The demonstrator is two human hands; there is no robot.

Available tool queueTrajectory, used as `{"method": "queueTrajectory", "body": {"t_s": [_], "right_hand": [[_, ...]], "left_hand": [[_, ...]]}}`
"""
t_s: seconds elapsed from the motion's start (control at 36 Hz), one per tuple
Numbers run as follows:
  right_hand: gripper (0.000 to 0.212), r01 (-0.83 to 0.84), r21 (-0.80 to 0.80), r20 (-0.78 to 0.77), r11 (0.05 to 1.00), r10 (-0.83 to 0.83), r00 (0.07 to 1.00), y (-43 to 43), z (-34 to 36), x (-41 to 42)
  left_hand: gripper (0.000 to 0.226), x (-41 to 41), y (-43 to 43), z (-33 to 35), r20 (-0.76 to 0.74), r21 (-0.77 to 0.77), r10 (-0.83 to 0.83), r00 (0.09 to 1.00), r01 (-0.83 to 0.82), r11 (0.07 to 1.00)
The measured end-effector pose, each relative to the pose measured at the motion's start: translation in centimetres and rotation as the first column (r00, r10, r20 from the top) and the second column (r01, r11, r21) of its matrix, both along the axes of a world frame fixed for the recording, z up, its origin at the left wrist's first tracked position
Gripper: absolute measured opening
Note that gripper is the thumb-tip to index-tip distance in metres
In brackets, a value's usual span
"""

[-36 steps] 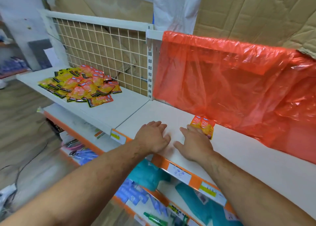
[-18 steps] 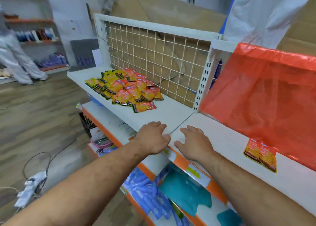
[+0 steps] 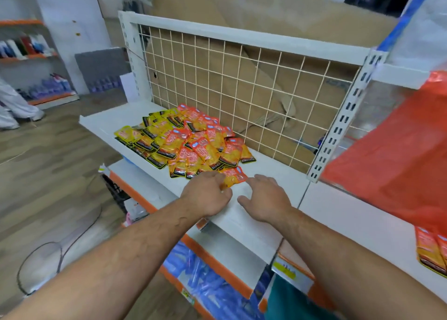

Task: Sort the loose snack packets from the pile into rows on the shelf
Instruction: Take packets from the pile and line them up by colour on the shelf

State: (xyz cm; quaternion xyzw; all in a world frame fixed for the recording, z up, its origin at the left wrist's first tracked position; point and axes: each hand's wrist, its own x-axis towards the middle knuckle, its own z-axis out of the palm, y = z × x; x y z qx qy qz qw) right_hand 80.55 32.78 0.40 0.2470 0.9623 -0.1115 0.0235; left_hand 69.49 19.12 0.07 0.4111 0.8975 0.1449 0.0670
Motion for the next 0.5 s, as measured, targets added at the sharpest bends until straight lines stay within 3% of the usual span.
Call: {"method": "queueTrajectory", "body": {"t_s": [0.17,0.25,0.39,0.5], "right_hand": [[0.045,0.006,-0.053,-0.096,0.999,-0.011,0.995,3.2,-1.0,-5.5],[0.036,0.070,-0.155,-0.147,0.985,-0.093,0.985,4.7,-0.8,-8.3],[0.028,0.167,-0.319,-0.144,0.933,-0.221,0.965,7.4,-1.5,-12.7],[0.039,0.218,-0.399,-0.085,0.891,-0.272,0.958,8.9,-3.0,-15.0]], "left_hand": [[0.030,-3.8,2.7,-1.1,-0.002,0.027,0.072,0.997,-0.072,0.997],[0.019,-5.2,4.1,-1.7,-0.028,0.040,0.109,0.994,-0.108,0.993],[0.035,-6.3,6.0,-2.2,-0.065,-0.042,0.135,0.989,-0.138,0.990],[0.040,-6.9,7.0,-2.3,-0.084,-0.106,0.142,0.986,-0.150,0.983]]}}
